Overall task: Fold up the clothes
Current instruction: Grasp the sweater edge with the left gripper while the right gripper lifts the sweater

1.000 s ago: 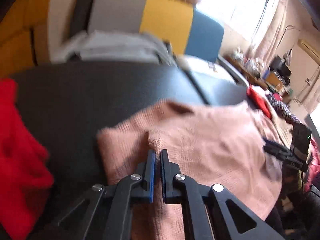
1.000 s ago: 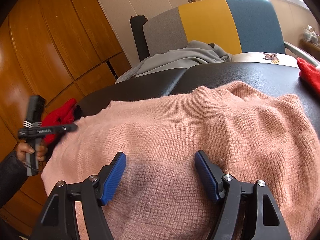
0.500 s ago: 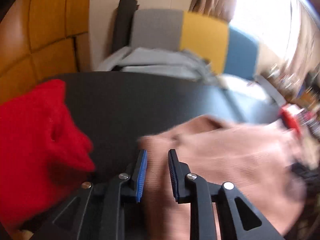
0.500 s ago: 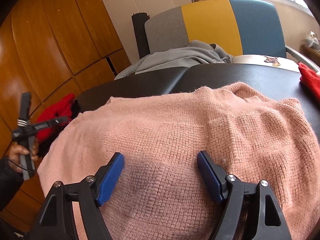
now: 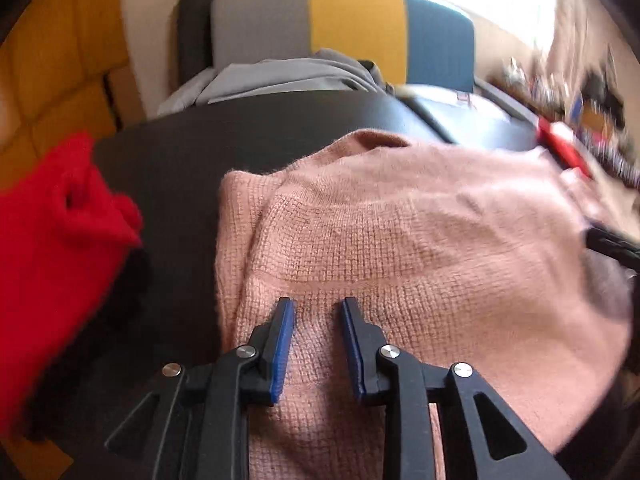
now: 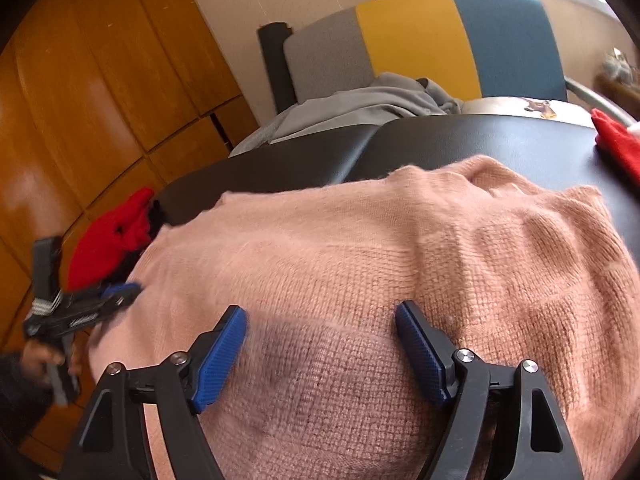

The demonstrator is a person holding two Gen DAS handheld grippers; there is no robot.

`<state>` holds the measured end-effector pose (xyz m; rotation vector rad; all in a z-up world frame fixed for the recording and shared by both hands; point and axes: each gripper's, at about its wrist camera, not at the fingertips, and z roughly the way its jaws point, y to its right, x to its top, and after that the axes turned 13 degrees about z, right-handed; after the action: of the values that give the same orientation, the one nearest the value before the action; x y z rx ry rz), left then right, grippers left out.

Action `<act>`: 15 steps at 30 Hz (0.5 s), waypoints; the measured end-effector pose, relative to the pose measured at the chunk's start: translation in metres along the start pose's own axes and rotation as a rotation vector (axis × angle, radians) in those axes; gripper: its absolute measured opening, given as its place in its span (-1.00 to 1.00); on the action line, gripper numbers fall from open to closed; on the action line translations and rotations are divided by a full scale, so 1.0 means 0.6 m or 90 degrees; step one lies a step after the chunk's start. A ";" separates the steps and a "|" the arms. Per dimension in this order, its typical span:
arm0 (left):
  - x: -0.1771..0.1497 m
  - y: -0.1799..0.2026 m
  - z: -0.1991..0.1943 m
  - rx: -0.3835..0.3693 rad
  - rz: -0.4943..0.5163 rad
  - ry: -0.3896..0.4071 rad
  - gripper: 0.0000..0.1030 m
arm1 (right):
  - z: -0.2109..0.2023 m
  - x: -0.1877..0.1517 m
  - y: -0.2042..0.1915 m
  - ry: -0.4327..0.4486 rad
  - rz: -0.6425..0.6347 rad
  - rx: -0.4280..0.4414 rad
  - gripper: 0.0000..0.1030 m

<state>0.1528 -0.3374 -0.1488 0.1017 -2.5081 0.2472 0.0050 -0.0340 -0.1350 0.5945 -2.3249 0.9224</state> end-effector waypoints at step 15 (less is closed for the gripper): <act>0.167 0.283 -0.061 -0.181 0.147 0.161 -0.47 | -0.278 -0.061 0.209 -0.113 0.186 0.116 1.00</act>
<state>0.0701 -0.1654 -0.0872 -0.3162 -2.2735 -0.0075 0.0159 0.1766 -0.1169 0.4296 -2.5487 1.2725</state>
